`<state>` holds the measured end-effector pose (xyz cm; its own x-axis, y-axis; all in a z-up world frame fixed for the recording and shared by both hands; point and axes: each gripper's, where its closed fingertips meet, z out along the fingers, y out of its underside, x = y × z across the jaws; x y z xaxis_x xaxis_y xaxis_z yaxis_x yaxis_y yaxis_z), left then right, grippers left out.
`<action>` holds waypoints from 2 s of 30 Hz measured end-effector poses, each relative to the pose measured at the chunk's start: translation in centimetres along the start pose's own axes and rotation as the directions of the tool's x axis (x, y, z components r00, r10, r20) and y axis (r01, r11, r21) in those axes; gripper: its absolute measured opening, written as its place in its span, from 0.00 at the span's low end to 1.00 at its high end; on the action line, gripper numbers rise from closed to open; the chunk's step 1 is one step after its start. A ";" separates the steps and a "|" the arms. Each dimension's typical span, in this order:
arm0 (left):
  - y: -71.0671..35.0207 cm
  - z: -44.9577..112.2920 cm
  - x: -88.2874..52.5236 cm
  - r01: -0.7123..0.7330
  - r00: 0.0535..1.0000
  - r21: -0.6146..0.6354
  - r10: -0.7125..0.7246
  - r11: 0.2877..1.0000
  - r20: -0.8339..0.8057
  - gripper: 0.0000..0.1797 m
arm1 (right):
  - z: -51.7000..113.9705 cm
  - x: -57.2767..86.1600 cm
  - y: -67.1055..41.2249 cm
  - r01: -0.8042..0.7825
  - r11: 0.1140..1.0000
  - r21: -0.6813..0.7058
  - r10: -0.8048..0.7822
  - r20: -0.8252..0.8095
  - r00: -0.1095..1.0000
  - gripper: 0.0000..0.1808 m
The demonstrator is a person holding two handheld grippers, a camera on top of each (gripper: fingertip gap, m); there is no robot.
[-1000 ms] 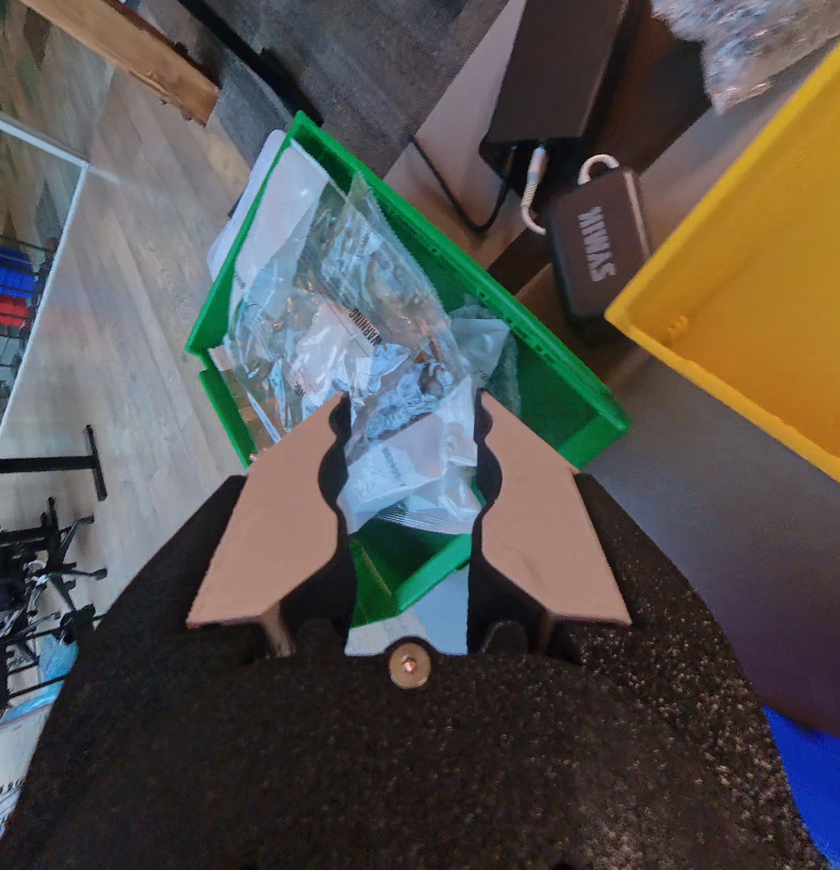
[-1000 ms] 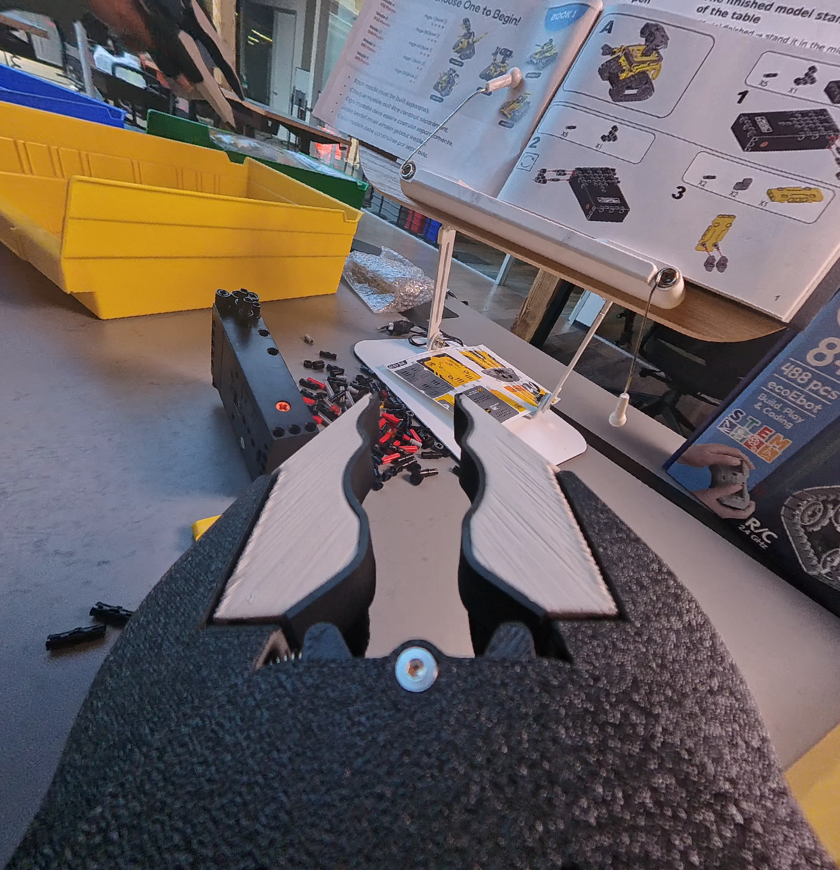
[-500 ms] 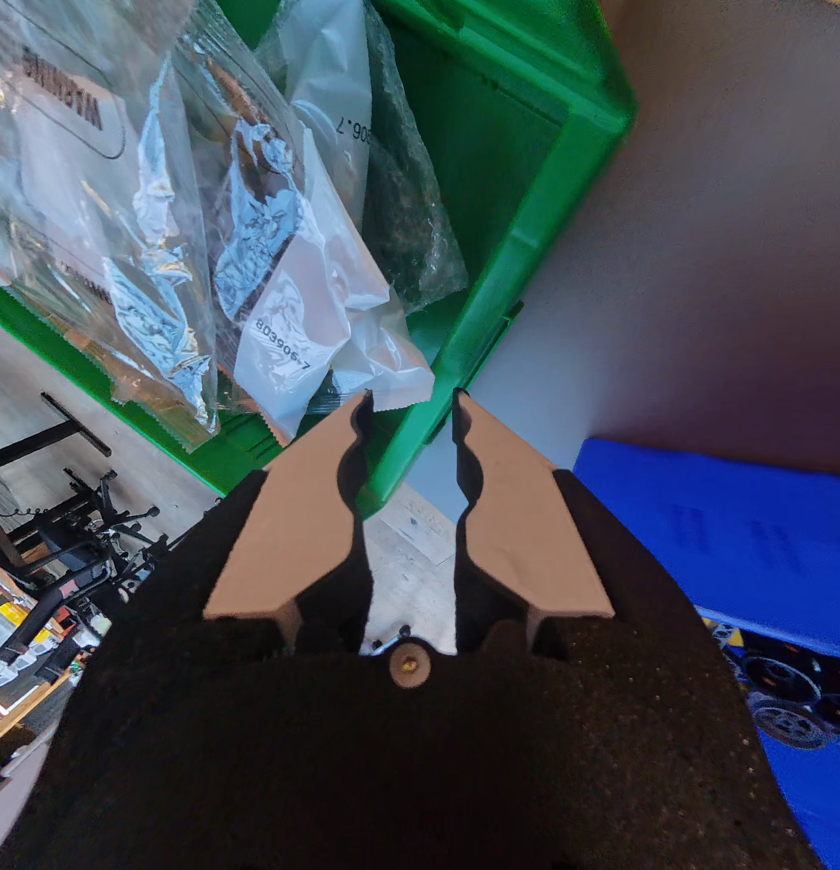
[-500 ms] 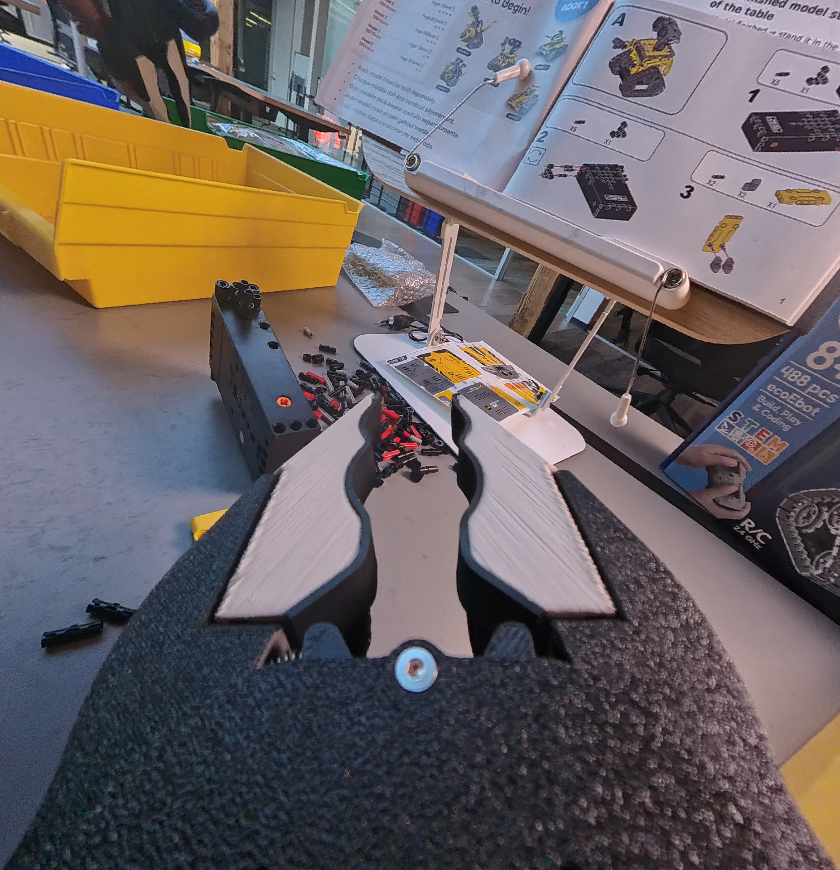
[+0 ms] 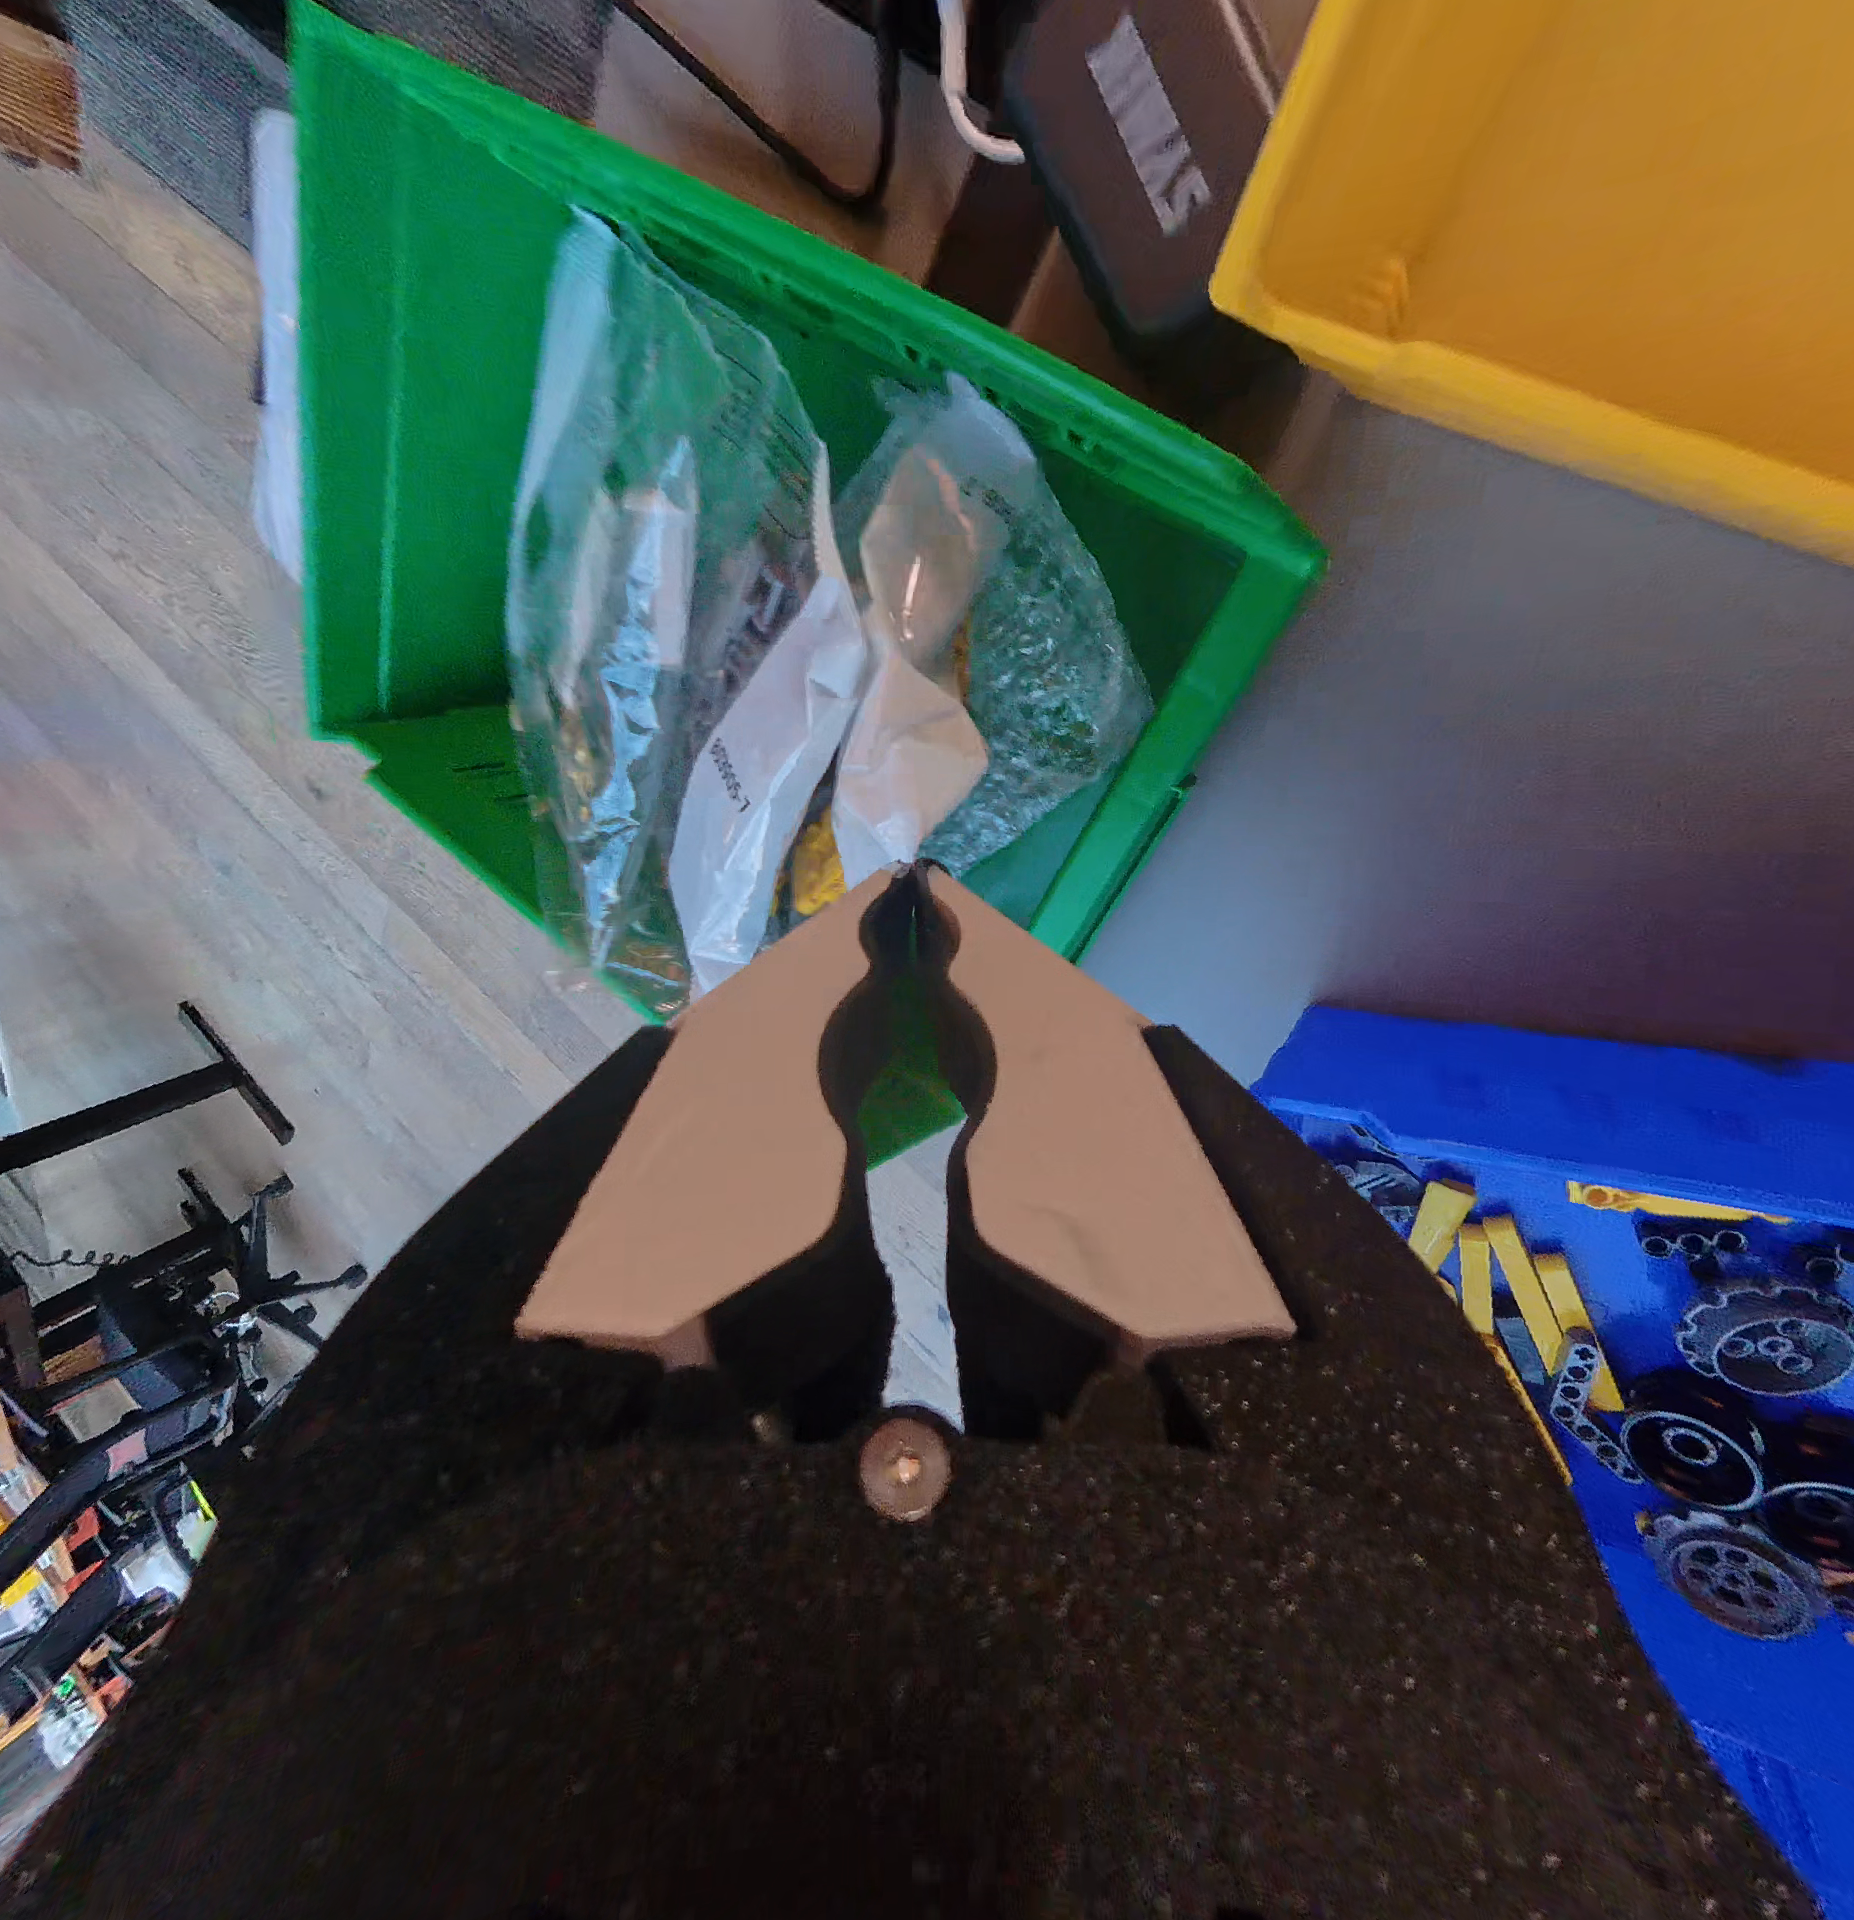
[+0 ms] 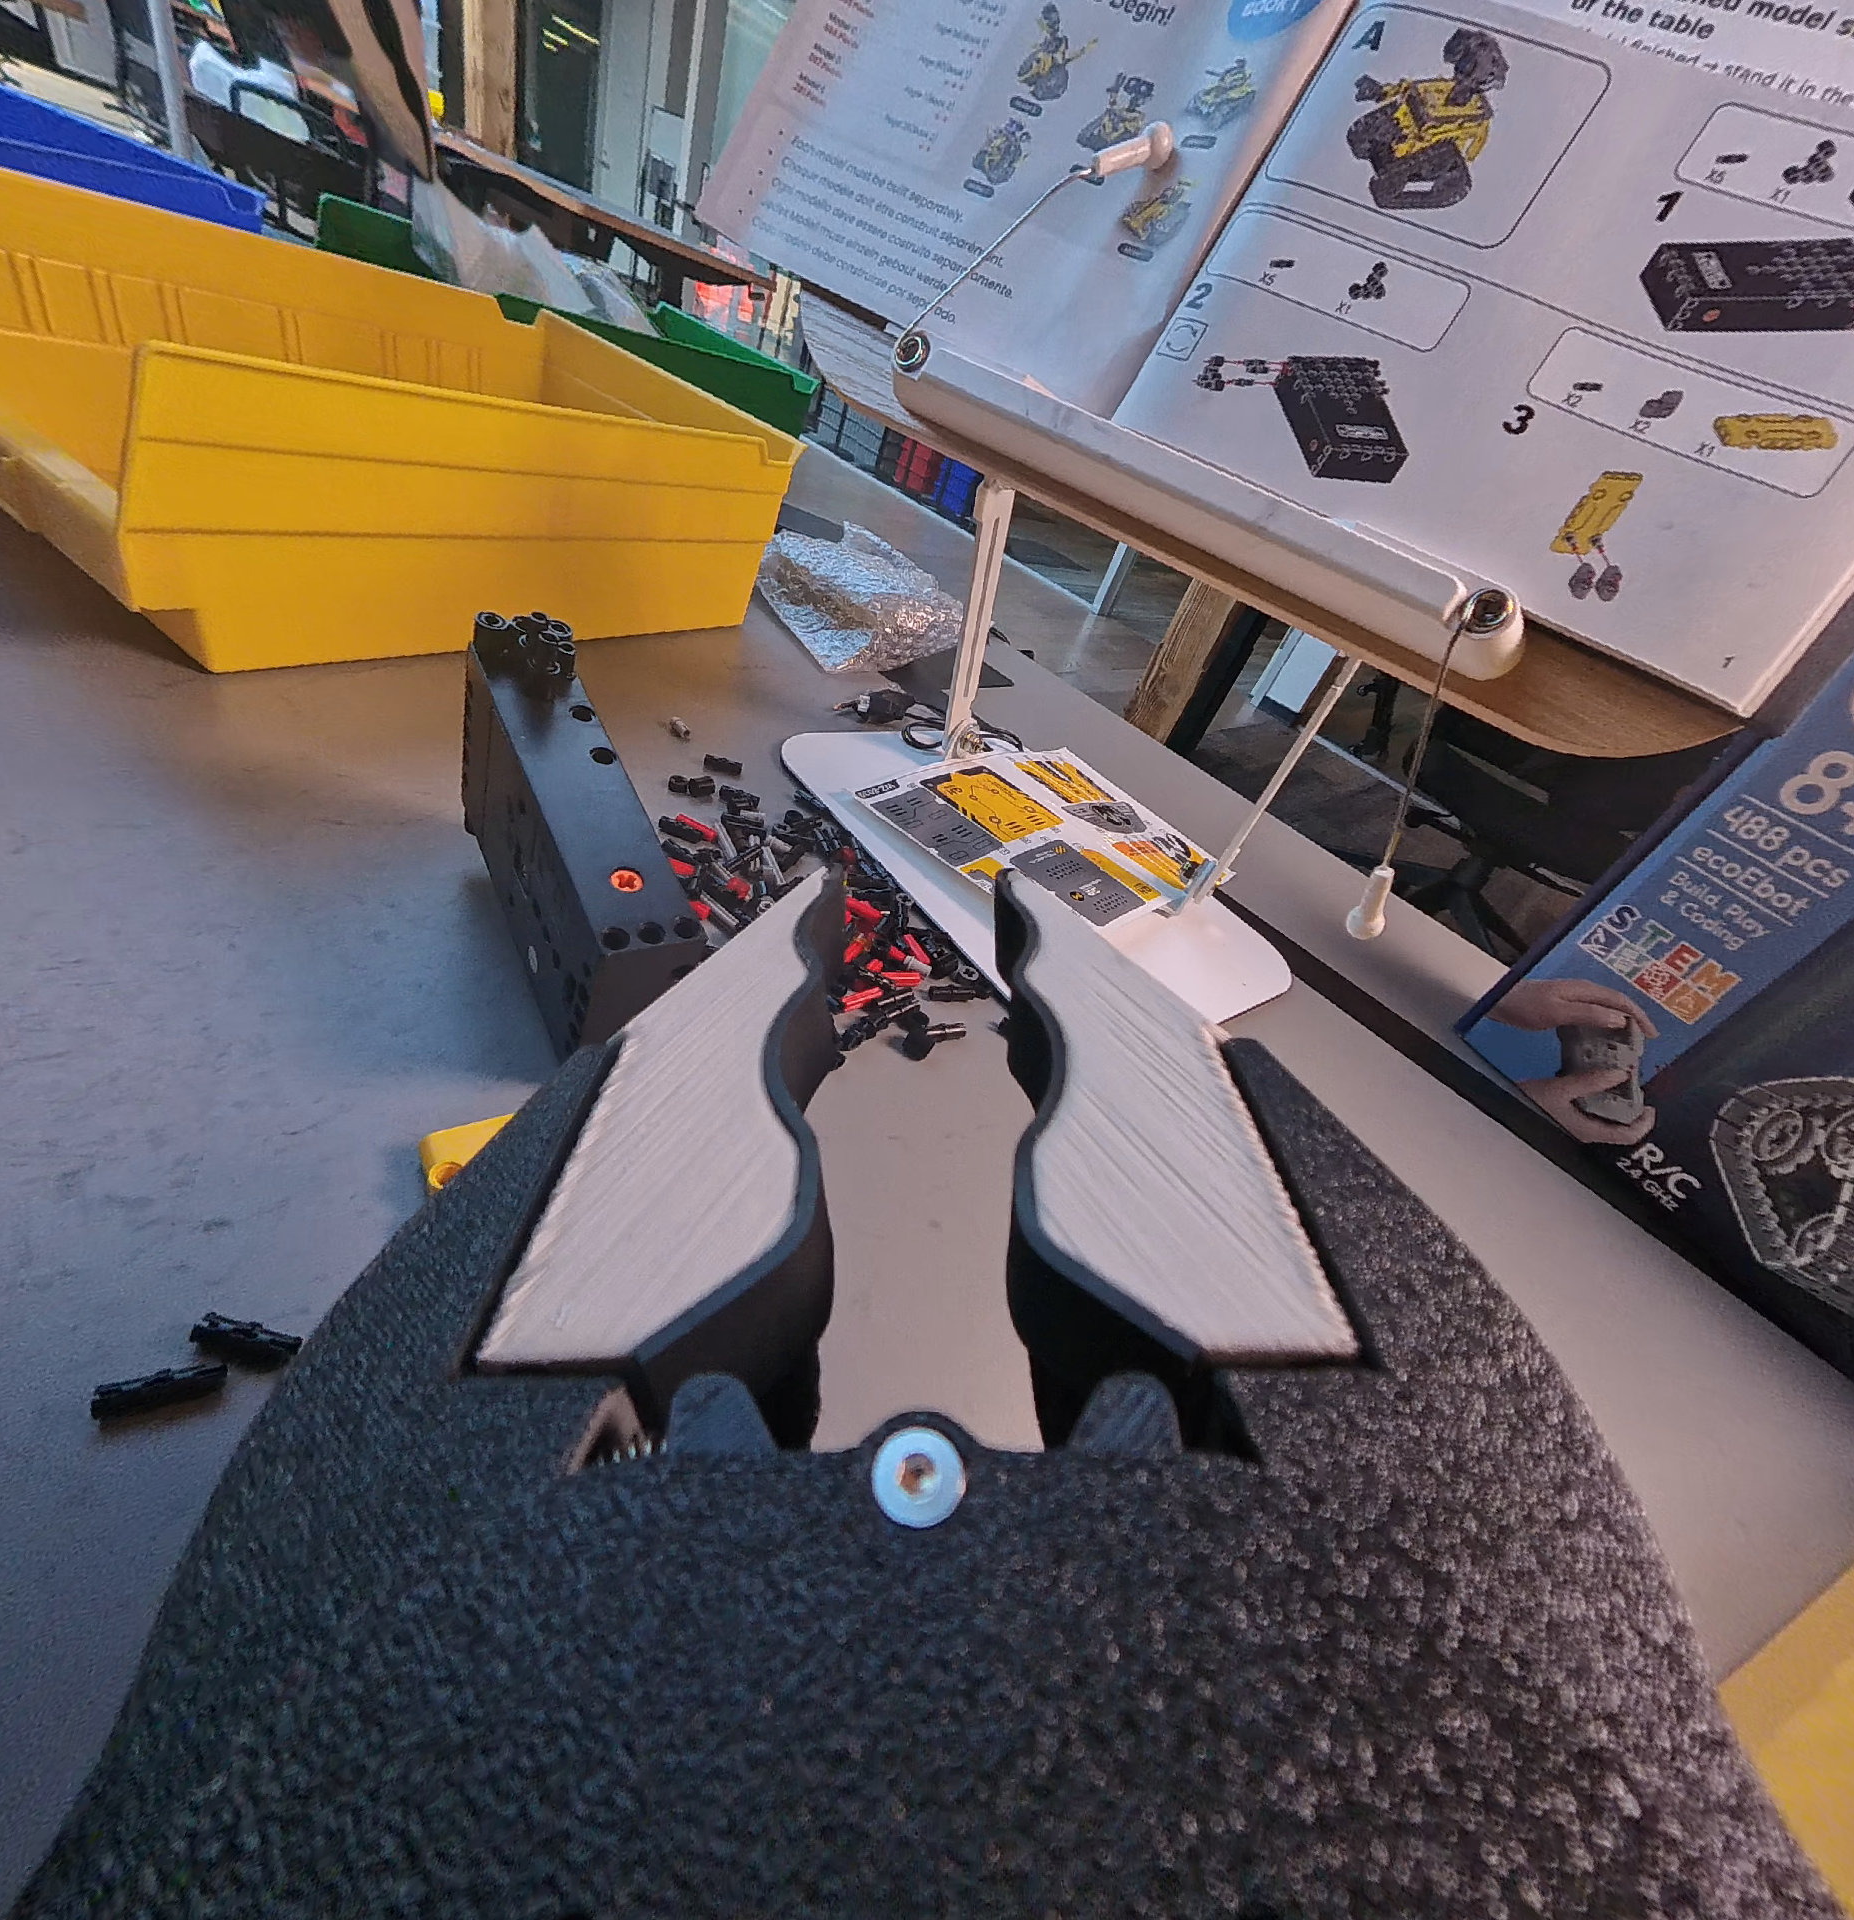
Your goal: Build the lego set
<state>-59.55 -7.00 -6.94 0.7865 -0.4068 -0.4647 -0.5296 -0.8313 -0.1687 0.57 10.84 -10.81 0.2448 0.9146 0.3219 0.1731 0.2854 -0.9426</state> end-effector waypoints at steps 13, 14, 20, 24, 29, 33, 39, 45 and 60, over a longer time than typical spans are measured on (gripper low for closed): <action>-3.8 -11.8 -8.4 0.153 0.925 0.313 -0.247 0.937 0.290 0.00 | -0.1 -0.7 -0.1 0.030 1.000 -0.007 -0.030 0.013 0.999 0.14; -4.0 -12.6 -8.5 0.149 0.921 0.323 -0.250 0.935 0.299 0.00 | -0.2 -0.8 -0.1 0.031 1.000 -0.006 -0.031 0.014 0.999 0.14; -6.4 -17.7 -7.7 0.087 0.908 0.413 -0.243 0.907 0.342 0.00 | -0.5 -0.8 -0.9 0.048 0.999 0.019 -0.048 0.007 0.999 0.14; -9.2 -22.4 -5.8 0.003 0.899 0.510 -0.226 0.860 0.376 0.00 | -0.9 -0.4 -2.3 0.041 0.997 0.064 -0.041 -0.006 0.999 0.14; -13.5 -27.2 0.1 -0.056 0.928 0.622 -0.190 0.781 0.322 0.00 | -1.3 -1.9 -6.8 0.037 0.985 0.168 -0.043 0.031 0.999 0.16; -18.3 -30.6 7.7 -0.108 0.967 0.771 -0.113 0.628 0.228 0.00 | -1.1 -6.2 -11.8 0.043 0.964 0.263 -0.078 0.125 0.989 0.17; -24.7 -36.1 21.3 -0.110 0.992 0.964 0.079 0.244 0.093 0.00 | -0.1 -11.9 -15.1 -0.217 0.946 0.242 0.126 0.341 0.932 0.29; -26.6 -38.0 30.5 0.005 0.977 0.998 0.211 -0.058 0.007 0.00 | -2.0 -11.8 -15.8 -0.793 0.607 -0.047 0.552 0.743 0.379 0.53; -22.8 -22.3 33.3 0.370 0.922 0.903 0.034 0.217 -0.386 0.00 | -6.4 -12.5 -12.3 -0.723 0.661 -0.202 0.614 0.699 0.366 0.00</action>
<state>-14.20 -10.00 0.89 0.8294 -0.5499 -0.0984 -0.1104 0.0114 -0.9938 1.52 -5.94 -2.70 -0.4714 0.7103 -0.5227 0.1296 -0.5304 -0.8377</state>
